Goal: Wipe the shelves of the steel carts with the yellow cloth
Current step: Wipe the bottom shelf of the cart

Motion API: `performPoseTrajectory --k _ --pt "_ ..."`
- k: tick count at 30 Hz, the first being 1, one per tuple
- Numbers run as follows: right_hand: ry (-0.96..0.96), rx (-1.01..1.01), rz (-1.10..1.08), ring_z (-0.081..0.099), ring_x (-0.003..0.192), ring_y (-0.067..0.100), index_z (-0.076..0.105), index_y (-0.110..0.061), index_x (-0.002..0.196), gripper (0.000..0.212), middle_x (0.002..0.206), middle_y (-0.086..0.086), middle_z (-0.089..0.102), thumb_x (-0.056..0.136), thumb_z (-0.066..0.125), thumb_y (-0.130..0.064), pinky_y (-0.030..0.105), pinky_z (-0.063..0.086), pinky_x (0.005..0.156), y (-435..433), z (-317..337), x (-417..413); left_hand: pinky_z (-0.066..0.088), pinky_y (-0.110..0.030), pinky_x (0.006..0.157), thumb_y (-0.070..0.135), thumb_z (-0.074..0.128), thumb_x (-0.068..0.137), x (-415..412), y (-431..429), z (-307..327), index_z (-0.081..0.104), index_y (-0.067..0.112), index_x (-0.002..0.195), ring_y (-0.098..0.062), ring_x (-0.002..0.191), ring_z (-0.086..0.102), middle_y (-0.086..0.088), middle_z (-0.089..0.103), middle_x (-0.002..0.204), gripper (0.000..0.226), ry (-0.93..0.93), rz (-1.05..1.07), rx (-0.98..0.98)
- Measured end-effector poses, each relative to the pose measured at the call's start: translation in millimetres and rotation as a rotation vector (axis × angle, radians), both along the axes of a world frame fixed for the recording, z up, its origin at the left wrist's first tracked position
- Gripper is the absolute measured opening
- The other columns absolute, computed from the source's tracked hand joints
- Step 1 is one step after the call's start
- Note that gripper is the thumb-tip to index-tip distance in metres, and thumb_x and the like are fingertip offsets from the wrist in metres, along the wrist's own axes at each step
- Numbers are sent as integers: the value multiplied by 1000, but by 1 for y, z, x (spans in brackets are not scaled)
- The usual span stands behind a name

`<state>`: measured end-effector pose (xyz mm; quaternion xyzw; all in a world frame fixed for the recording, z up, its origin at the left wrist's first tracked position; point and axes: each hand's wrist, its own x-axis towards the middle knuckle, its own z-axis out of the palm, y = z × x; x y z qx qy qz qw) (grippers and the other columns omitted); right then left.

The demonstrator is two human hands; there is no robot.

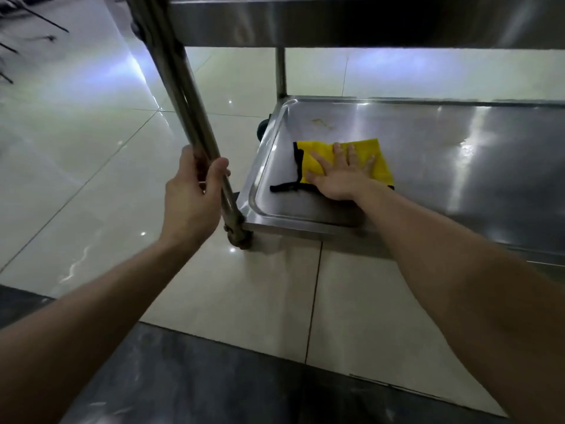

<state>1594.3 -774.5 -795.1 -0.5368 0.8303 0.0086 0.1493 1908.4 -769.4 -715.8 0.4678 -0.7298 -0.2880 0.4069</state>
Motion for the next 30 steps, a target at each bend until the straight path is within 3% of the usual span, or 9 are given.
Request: performPoseTrajectory --k 6,10,13,19,21,24,26,29,30 --pt "-4 -33 171 -22 163 37 -8 -59 163 75 178 2 -20 97 14 -86 79 -17 117 -36 7 78 49 -6 70 35 56 113 0 -1 -2 56 15 124 5 90 72 7 75 95 23 2 -9 -95" --pt "-7 -58 343 -21 164 34 -5 -59 164 72 179 0 -18 99 14 -83 78 -15 119 -9 6 122 54 -18 71 37 57 111 0 1 -2 57 11 123 -12 86 74 -1 76 94 29 13 5 -126" --pt "-11 -82 409 -16 165 30 4 -50 168 72 180 -1 -13 103 19 -78 74 -12 123 27 6 130 54 -18 71 37 58 111 0 1 1 57 12 122 -7 84 74 3 76 93 27 16 -13 -90" --pt "-16 -161 542 3 166 25 19 -46 168 73 181 -5 6 105 52 -61 70 6 127 108 12 92 50 -7 69 43 57 111 4 -4 7 56 23 124 -6 93 74 6 78 103 23 -73 -3 -4" --pt "6 -147 556 6 166 23 19 -47 167 81 180 -7 8 101 65 -43 66 10 128 138 14 67 53 -20 77 49 56 110 3 -3 11 56 26 128 -14 92 72 5 75 104 29 -132 29 21" --pt "41 -144 490 15 165 20 26 -43 166 86 179 -8 16 94 68 -23 58 17 127 183 18 25 55 -40 79 66 53 106 -2 5 14 55 18 130 -24 91 69 3 70 97 53 -225 183 159" --pt "47 -140 427 25 162 21 34 -40 164 85 176 -6 25 90 69 -18 52 24 123 210 23 2 62 -48 82 61 62 103 -3 16 13 59 7 126 -31 91 72 -10 73 103 59 -328 258 344" --pt "-75 -106 341 48 146 26 52 -35 156 80 162 0 49 84 66 -3 34 36 110 235 44 -20 66 -47 85 26 77 99 -9 47 6 69 2 111 -31 88 76 -22 74 111 28 -439 38 759" --pt "-111 -82 316 54 139 27 58 -33 152 76 154 1 56 83 65 -1 27 38 101 239 56 -26 66 -44 82 20 79 99 -14 58 8 72 4 107 -28 87 77 -23 75 113 19 -483 -74 809"
